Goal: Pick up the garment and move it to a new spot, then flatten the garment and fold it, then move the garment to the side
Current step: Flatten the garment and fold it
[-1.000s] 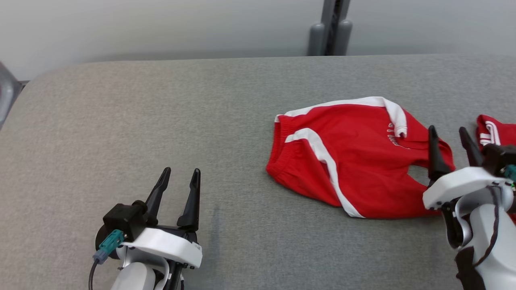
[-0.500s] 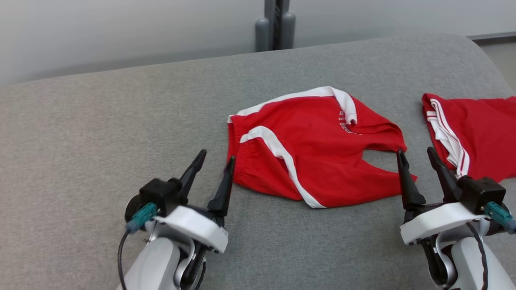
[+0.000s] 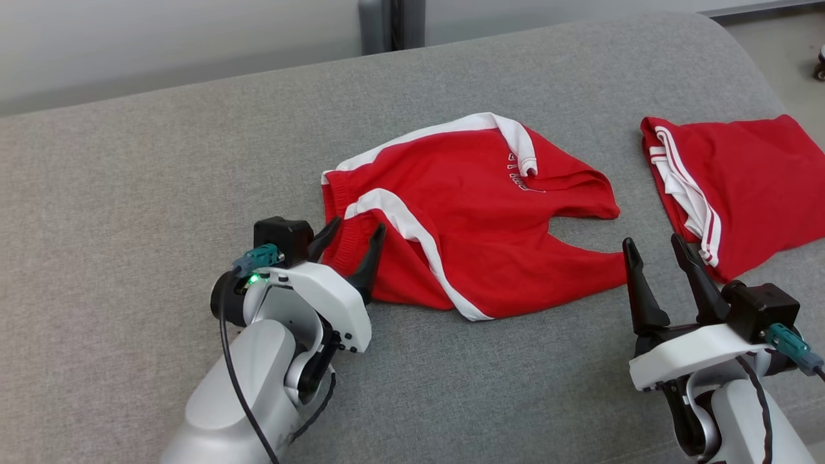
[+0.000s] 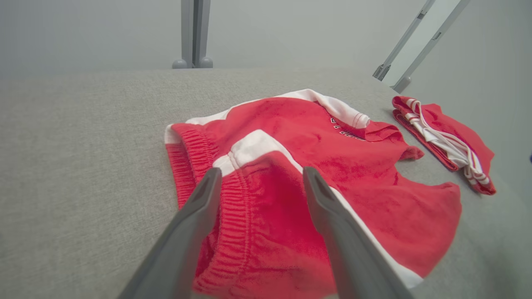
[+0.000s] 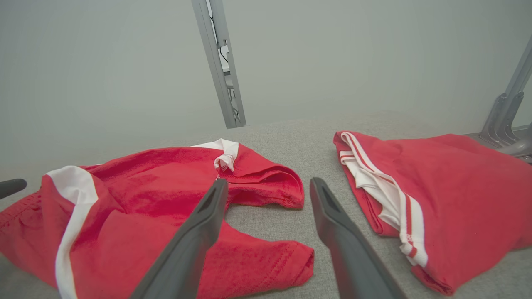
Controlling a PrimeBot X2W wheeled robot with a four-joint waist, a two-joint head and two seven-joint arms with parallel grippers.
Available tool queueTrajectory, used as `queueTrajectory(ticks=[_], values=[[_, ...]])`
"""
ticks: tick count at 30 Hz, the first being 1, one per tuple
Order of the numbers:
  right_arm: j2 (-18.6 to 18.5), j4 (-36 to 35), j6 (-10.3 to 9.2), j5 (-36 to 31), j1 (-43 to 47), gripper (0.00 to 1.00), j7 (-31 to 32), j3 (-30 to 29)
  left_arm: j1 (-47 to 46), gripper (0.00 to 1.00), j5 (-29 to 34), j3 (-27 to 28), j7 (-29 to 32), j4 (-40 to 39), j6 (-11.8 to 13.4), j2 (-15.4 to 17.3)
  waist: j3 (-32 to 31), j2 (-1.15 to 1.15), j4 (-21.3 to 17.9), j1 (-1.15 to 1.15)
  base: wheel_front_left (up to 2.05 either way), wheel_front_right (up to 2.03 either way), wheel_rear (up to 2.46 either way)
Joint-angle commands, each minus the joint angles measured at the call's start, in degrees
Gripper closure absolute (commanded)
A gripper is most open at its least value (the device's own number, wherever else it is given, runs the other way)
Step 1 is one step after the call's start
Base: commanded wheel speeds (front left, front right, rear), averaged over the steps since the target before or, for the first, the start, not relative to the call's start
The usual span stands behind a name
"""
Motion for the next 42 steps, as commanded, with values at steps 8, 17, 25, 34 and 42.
queueTrajectory(ticks=[8,17,25,34,42], values=[[0.6,-0.2,-0.02,-0.6,-1.0,0.00,-0.4,-0.1,-4.6,0.00,-0.8,-1.2,3.2,5.1,0.0,0.3,1.7,0.00,-1.2,0.00,0.00,0.00,0.00],[1.1,0.3,-0.02,-1.4,-1.2,0.00,-0.4,0.3,-7.4,1.00,-2.1,-0.8,-0.3,7.2,-1.3,0.3,2.1,0.00,-1.2,0.00,0.00,0.00,0.00],[1.0,0.6,-0.02,-2.7,-1.3,0.00,-0.4,-0.1,-9.7,1.00,0.4,-0.4,-11.3,5.8,-3.6,2.1,0.6,0.00,0.8,0.00,0.00,0.00,0.00],[0.5,1.1,-0.02,-3.3,-0.9,0.00,-0.4,-0.1,-3.3,1.00,9.9,0.2,-13.0,-8.9,-6.0,8.1,-0.1,0.00,5.2,0.00,0.00,0.00,0.00],[0.4,2.3,-0.02,-3.4,-0.2,0.00,-0.4,0.3,5.4,0.82,18.2,-5.7,-13.0,-20.2,-6.7,16.3,-1.5,0.00,9.0,0.00,0.00,0.00,0.00]])
